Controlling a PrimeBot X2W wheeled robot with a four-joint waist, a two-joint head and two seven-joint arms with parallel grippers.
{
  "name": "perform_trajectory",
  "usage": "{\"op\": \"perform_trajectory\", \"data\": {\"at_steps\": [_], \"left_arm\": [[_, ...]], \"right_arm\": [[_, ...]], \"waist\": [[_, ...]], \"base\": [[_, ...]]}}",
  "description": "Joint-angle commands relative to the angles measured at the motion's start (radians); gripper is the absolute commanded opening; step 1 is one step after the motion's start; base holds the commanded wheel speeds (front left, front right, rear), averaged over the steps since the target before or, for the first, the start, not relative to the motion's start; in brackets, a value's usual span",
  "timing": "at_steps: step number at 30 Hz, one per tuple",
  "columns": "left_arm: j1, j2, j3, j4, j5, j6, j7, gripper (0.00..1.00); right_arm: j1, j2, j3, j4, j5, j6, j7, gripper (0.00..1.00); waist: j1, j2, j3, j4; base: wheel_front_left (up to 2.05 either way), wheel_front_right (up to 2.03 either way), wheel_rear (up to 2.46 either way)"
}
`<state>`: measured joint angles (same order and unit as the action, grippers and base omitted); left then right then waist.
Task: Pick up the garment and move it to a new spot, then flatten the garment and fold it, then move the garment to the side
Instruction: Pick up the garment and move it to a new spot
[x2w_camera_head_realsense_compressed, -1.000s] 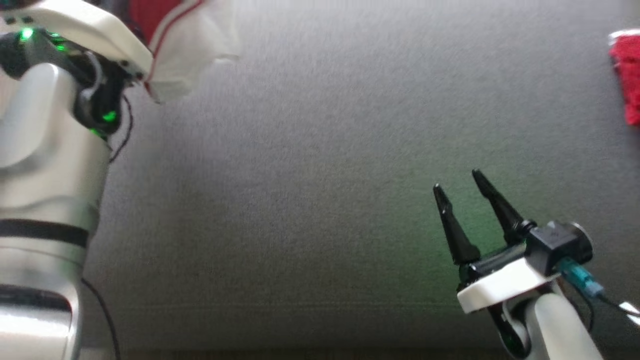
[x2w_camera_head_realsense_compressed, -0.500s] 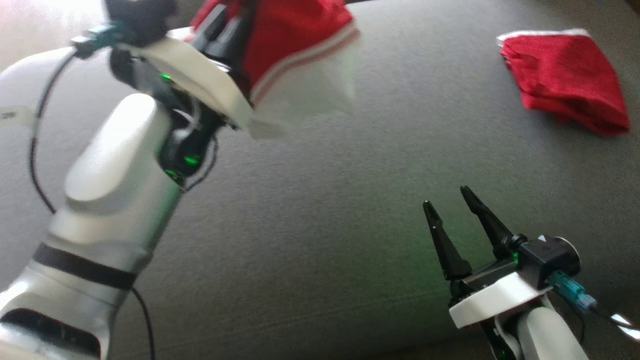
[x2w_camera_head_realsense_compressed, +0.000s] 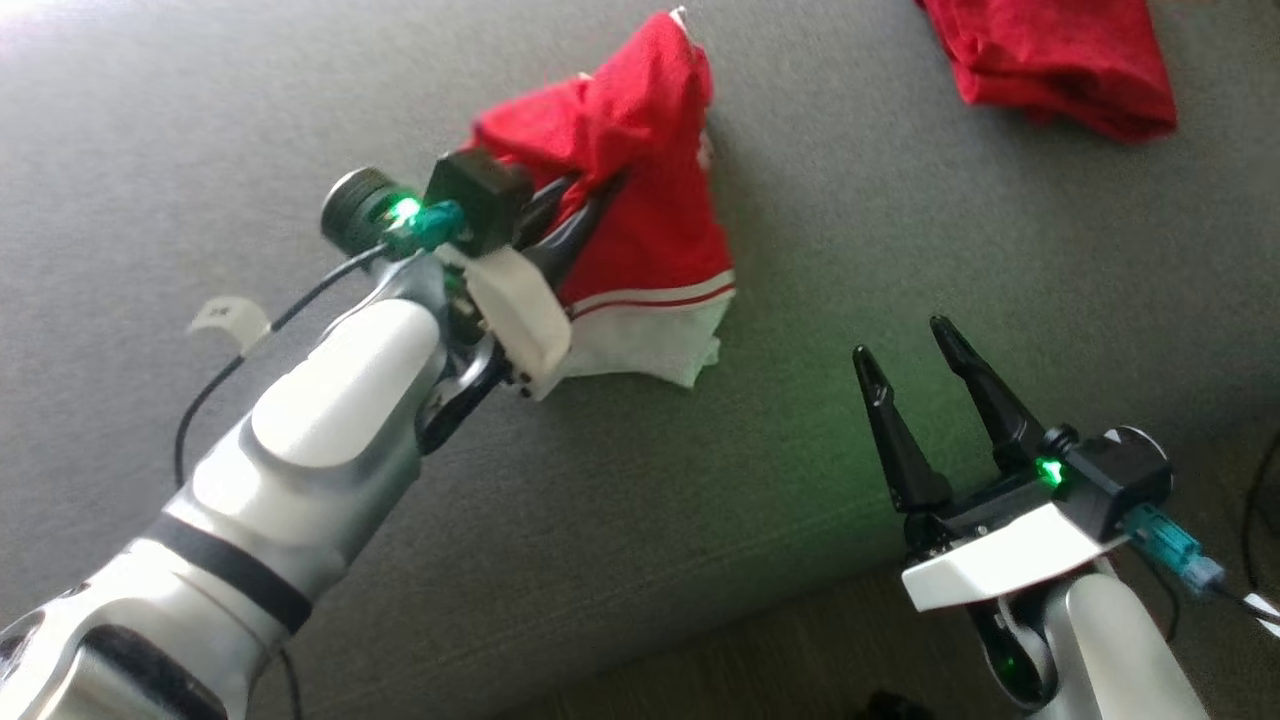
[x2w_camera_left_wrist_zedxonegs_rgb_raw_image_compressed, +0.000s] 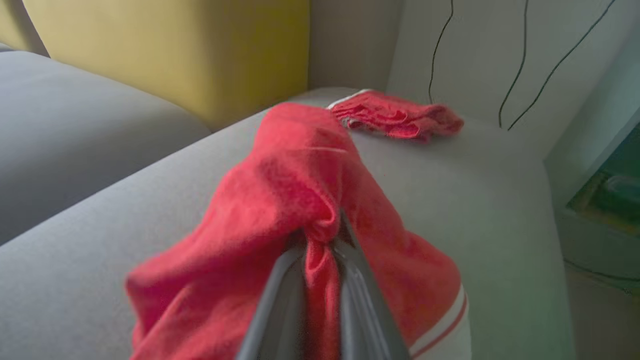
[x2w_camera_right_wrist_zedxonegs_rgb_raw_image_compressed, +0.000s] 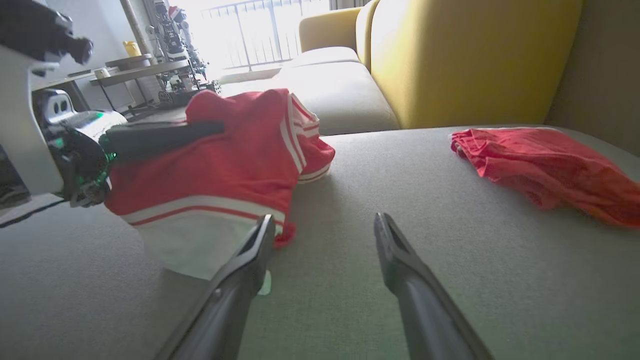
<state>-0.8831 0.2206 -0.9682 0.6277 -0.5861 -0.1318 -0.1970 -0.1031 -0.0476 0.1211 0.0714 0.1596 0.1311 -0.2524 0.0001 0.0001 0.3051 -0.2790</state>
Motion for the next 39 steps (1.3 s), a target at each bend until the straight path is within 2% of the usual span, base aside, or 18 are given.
{"op": "perform_trajectory", "data": {"at_steps": [1,9,10,11,18,21,23,27,34,37,39], "left_arm": [[-0.033,0.023,0.027,-0.009,0.014,0.003,-0.016,0.00],[-0.040,-0.012,0.015,0.158,0.092,0.036,-0.062,0.00],[-0.040,-0.017,0.022,0.163,0.098,0.047,-0.063,0.74],[-0.040,-0.022,0.034,0.155,0.105,0.060,-0.064,1.00],[0.080,-0.008,0.194,-0.045,0.139,0.145,-0.064,1.00],[0.196,-0.002,0.285,-0.160,0.142,0.180,-0.065,1.00],[0.321,-0.007,0.382,-0.262,0.139,0.208,-0.065,1.00],[0.488,-0.031,0.521,-0.383,0.142,0.250,-0.065,1.00],[0.704,-0.100,0.698,-0.508,0.157,0.266,-0.065,1.00],[0.794,-0.127,0.771,-0.564,0.196,0.270,-0.065,1.00],[0.850,-0.132,0.803,-0.603,0.265,0.277,-0.065,1.00]], "right_arm": [[-0.021,-0.003,0.015,-0.034,0.007,0.000,-0.009,1.00],[-0.024,-0.003,0.002,-0.037,0.002,0.000,-0.009,1.00],[-0.022,-0.003,0.003,-0.036,0.000,0.000,-0.009,1.00],[-0.021,-0.003,0.004,-0.035,-0.002,0.000,-0.009,1.00],[-0.020,-0.003,0.027,-0.032,-0.011,0.000,-0.009,1.00],[-0.016,-0.003,0.035,-0.034,-0.020,0.000,-0.009,1.00],[-0.004,-0.003,0.044,-0.029,-0.032,0.000,-0.009,1.00],[0.018,-0.003,0.049,-0.020,-0.035,0.000,-0.009,1.00],[0.056,-0.003,0.026,-0.004,-0.035,0.000,-0.009,1.00],[0.077,-0.003,0.004,0.002,-0.031,0.000,-0.009,1.00],[0.093,-0.003,-0.005,0.005,-0.031,0.000,-0.009,1.00]], "waist": [[-0.0001,-0.0001,0.040,-0.035],[-0.0001,-0.0001,0.041,-0.033],[-0.0001,-0.0001,0.034,-0.028],[-0.0001,-0.0001,0.027,-0.021],[-0.0001,-0.0001,-0.036,0.044],[-0.0001,-0.0001,-0.069,0.089],[-0.0001,-0.0001,-0.107,0.138],[-0.0001,-0.0001,-0.155,0.205],[-0.0001,-0.0001,-0.225,0.288],[-0.0001,-0.0001,-0.258,0.316],[-0.0001,-0.0001,-0.278,0.326]], "base": [[0.00,0.00,0.00],[0.00,0.00,0.00],[0.00,0.00,0.00],[0.00,0.00,0.00],[0.00,0.00,0.00],[0.00,0.00,0.00],[0.00,0.00,0.00],[0.00,0.00,0.00],[0.00,0.00,0.00],[0.00,0.00,0.00],[0.00,0.00,0.00]]}}
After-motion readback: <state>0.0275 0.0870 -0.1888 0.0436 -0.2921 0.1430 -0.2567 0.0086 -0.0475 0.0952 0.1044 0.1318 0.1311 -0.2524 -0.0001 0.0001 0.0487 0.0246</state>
